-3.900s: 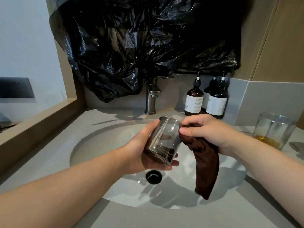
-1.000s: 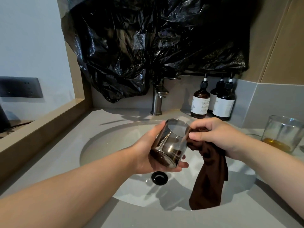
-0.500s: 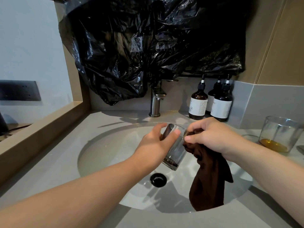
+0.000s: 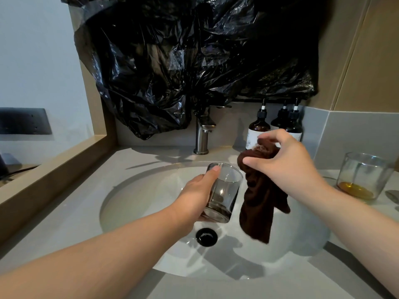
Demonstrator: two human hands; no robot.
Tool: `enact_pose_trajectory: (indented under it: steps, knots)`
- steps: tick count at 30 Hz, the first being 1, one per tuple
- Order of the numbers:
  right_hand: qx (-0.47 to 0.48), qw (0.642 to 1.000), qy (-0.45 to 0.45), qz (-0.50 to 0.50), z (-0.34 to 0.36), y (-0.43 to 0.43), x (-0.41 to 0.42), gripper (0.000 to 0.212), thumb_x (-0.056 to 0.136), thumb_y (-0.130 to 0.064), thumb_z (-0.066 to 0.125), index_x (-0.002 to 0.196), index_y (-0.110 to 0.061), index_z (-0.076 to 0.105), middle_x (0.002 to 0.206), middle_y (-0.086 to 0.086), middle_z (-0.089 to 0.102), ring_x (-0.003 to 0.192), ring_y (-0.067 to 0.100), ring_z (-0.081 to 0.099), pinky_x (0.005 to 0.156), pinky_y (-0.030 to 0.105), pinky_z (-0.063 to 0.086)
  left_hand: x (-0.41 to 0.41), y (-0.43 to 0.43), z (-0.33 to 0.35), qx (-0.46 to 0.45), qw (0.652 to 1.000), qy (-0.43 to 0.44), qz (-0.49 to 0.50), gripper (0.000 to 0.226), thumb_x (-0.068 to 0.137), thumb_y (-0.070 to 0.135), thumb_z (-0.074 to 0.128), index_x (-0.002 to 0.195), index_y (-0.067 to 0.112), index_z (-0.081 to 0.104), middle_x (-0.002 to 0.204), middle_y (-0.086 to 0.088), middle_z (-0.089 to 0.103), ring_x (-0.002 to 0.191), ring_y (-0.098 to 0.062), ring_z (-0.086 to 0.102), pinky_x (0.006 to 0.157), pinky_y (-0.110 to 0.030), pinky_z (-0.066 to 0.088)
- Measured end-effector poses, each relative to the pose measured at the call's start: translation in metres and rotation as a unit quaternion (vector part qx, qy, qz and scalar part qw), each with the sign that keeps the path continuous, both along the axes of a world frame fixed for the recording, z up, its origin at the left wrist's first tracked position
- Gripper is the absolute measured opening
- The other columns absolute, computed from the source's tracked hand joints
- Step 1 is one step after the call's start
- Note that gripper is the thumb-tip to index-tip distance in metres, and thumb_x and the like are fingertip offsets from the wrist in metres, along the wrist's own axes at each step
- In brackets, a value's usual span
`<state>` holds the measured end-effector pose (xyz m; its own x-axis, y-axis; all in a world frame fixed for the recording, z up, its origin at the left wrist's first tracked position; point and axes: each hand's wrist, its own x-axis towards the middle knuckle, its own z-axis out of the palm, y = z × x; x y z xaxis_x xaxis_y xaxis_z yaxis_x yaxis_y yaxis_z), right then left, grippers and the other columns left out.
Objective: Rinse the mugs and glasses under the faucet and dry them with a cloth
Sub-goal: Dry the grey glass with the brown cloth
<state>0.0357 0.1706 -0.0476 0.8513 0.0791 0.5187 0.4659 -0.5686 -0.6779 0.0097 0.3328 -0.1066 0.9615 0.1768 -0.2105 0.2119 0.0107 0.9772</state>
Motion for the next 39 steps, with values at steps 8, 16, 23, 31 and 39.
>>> enact_pose_trajectory:
  steps: [8,16,23,31,39]
  knots:
    - [-0.092,0.979,-0.081,0.161,-0.040,0.021,-0.008,0.035,0.073,-0.024,0.079,0.106,-0.018,0.069,0.117,-0.015,0.050,0.103,-0.022,0.040,0.087,-0.005,0.023,0.001,0.010,0.002,-0.064,0.997,0.005,0.042,0.056,0.089,0.063,0.045,0.107,0.015,0.066,0.090,-0.013,0.072,0.079,-0.028,0.069,0.061,-0.035,0.056]
    - [-0.025,0.984,-0.137,0.113,-0.042,0.019,0.001,0.027,0.070,-0.008,0.079,0.095,-0.014,0.071,0.097,-0.011,0.055,0.095,-0.009,0.050,0.084,-0.001,0.032,-0.001,0.000,0.004,0.007,0.999,-0.012,0.036,0.074,0.062,0.080,0.048,0.107,0.023,0.064,0.103,-0.010,0.070,0.094,-0.032,0.067,0.085,-0.050,0.055]
    - [-0.119,0.944,-0.229,0.207,-0.046,0.022,-0.016,0.009,0.072,-0.012,0.073,0.081,-0.012,0.071,0.089,-0.009,0.056,0.079,0.006,0.055,0.073,0.015,0.043,-0.002,0.000,-0.002,0.012,1.000,-0.016,0.006,0.055,0.088,0.064,0.043,0.108,0.017,0.064,0.096,-0.012,0.071,0.086,-0.029,0.069,0.078,-0.047,0.059]
    - [-0.001,0.982,-0.109,0.155,-0.043,0.011,0.007,0.014,0.068,0.003,0.078,0.070,-0.004,0.067,0.084,0.000,0.058,0.081,0.005,0.054,0.074,0.007,0.037,-0.009,0.006,0.008,-0.162,0.987,-0.009,0.000,0.057,0.091,0.061,0.043,0.112,0.012,0.063,0.089,-0.014,0.071,0.078,-0.033,0.065,0.063,-0.039,0.052]
    - [-0.111,0.977,-0.078,0.165,-0.041,0.009,0.006,0.029,0.071,-0.002,0.078,0.066,-0.025,0.061,0.088,-0.009,0.056,0.085,0.002,0.053,0.075,0.004,0.035,-0.011,0.011,0.013,-0.172,0.985,0.000,-0.015,0.059,0.091,0.061,0.042,0.118,0.013,0.062,0.097,-0.016,0.071,0.076,-0.032,0.065,0.058,-0.035,0.052]
